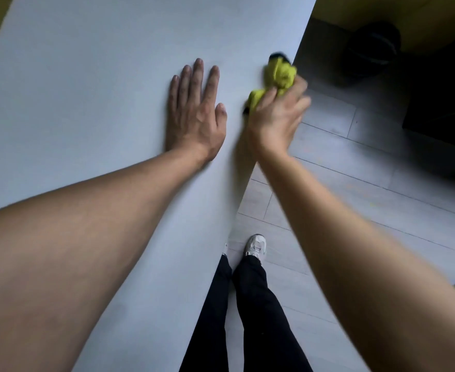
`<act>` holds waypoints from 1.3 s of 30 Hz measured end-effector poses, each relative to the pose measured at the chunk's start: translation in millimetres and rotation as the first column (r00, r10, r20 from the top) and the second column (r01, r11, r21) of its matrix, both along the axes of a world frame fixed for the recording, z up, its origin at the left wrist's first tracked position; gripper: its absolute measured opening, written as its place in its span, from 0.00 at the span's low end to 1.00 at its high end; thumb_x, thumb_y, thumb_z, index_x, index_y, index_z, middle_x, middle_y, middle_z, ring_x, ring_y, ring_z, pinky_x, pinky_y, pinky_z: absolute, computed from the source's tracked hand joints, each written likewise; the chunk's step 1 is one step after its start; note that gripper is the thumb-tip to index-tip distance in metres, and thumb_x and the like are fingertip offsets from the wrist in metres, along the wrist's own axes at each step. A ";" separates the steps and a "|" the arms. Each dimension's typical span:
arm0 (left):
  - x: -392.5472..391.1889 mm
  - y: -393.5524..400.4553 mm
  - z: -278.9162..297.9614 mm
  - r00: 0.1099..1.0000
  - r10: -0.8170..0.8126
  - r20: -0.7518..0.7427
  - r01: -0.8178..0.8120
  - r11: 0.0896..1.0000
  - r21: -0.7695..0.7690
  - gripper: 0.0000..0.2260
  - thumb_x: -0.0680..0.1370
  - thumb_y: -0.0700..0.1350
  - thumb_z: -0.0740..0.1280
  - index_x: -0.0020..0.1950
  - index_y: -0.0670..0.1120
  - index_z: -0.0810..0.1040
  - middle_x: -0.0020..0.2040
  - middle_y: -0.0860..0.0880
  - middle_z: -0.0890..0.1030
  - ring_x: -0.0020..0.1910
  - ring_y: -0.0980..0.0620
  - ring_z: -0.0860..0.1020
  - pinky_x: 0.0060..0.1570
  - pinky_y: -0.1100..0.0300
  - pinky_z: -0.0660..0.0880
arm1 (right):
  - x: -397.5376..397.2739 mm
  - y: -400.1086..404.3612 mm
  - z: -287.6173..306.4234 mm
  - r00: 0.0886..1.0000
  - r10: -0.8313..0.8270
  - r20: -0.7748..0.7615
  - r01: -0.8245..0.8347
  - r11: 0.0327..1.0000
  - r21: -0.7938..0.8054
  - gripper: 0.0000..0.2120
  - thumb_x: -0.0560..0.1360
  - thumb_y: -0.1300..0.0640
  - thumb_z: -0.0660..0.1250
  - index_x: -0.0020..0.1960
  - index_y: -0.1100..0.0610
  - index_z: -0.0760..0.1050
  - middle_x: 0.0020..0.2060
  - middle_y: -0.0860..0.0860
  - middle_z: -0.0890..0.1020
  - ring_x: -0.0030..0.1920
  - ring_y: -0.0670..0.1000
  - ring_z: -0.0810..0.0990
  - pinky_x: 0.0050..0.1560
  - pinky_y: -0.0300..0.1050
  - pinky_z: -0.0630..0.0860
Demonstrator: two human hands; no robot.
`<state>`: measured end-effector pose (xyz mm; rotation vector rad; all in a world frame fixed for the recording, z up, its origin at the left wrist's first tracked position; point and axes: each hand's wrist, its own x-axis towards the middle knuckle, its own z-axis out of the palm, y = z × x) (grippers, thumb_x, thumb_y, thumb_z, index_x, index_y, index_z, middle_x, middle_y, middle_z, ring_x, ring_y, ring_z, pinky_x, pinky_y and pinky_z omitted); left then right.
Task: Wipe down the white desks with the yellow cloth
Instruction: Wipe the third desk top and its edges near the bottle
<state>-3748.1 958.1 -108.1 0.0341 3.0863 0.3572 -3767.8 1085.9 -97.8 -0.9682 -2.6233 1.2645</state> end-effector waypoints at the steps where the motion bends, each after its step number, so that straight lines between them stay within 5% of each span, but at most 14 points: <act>1: 1.6 -0.3 1.7 1.000 -0.010 0.012 0.010 1.000 0.001 0.30 0.83 0.51 0.51 0.86 0.47 0.55 0.86 0.42 0.53 0.85 0.41 0.51 0.83 0.48 0.43 | -19.5 5.2 1.1 1.000 0.002 0.019 -0.002 1.000 0.015 0.22 0.83 0.51 0.57 0.75 0.55 0.62 0.62 0.58 0.70 0.62 0.63 0.74 0.56 0.52 0.70; 7: 84.5 -11.9 11.6 1.000 -0.011 -0.026 0.011 1.000 0.013 0.29 0.83 0.49 0.53 0.84 0.46 0.60 0.84 0.41 0.58 0.83 0.40 0.57 0.83 0.46 0.49 | -15.9 3.1 0.0 1.000 0.021 -0.015 -0.021 0.999 0.038 0.21 0.84 0.51 0.57 0.75 0.54 0.63 0.61 0.56 0.70 0.62 0.62 0.74 0.52 0.49 0.68; 12: 199.9 -21.9 11.3 0.991 0.127 -0.031 -0.126 0.992 0.024 0.28 0.83 0.47 0.58 0.84 0.44 0.62 0.84 0.39 0.60 0.82 0.38 0.59 0.82 0.41 0.55 | 124.8 -33.1 1.4 0.996 0.037 -0.075 -0.043 0.995 -0.087 0.23 0.82 0.52 0.59 0.77 0.53 0.64 0.61 0.58 0.70 0.62 0.63 0.72 0.62 0.54 0.67; 17: 254.1 -25.2 12.0 0.985 0.172 0.005 -0.172 0.985 0.007 0.28 0.84 0.49 0.55 0.84 0.44 0.61 0.84 0.40 0.58 0.83 0.39 0.58 0.82 0.41 0.55 | 236.8 -61.7 8.9 0.992 0.123 -0.013 -0.124 0.988 -0.090 0.24 0.84 0.50 0.57 0.78 0.52 0.59 0.63 0.56 0.69 0.63 0.63 0.73 0.61 0.60 0.74; 22: 278.3 -36.5 9.7 0.986 0.164 -0.015 -0.163 0.986 0.033 0.27 0.83 0.47 0.57 0.83 0.43 0.63 0.84 0.40 0.60 0.83 0.39 0.59 0.81 0.39 0.55 | 154.3 -46.7 6.7 1.000 0.017 0.009 -0.016 0.997 -0.075 0.24 0.82 0.53 0.61 0.78 0.53 0.63 0.62 0.59 0.70 0.63 0.63 0.71 0.61 0.54 0.66; 30: 283.5 -60.2 6.6 0.984 0.168 -0.056 -0.168 0.986 0.004 0.27 0.84 0.49 0.55 0.84 0.46 0.63 0.85 0.43 0.59 0.84 0.40 0.57 0.81 0.37 0.54 | -1.0 -6.8 4.6 0.997 0.007 0.073 -0.014 0.995 0.103 0.23 0.84 0.49 0.56 0.77 0.52 0.60 0.64 0.54 0.68 0.62 0.57 0.73 0.55 0.52 0.72; 34: 283.4 -60.8 4.0 0.983 0.167 -0.082 -0.166 0.986 0.019 0.27 0.83 0.49 0.55 0.83 0.47 0.63 0.84 0.44 0.59 0.83 0.41 0.58 0.81 0.38 0.54 | 31.9 -11.3 -1.3 0.999 0.033 -0.007 -0.033 0.998 0.050 0.24 0.83 0.50 0.57 0.78 0.51 0.60 0.63 0.56 0.69 0.63 0.60 0.73 0.56 0.51 0.69; 39: 284.9 -59.7 5.2 0.979 0.180 -0.099 -0.178 0.984 0.023 0.27 0.82 0.49 0.55 0.83 0.46 0.65 0.84 0.44 0.61 0.83 0.40 0.60 0.81 0.38 0.54 | 197.8 -50.9 -0.1 0.992 0.102 -0.075 -0.109 0.990 -0.086 0.26 0.83 0.51 0.59 0.79 0.51 0.60 0.62 0.58 0.69 0.61 0.62 0.70 0.63 0.55 0.68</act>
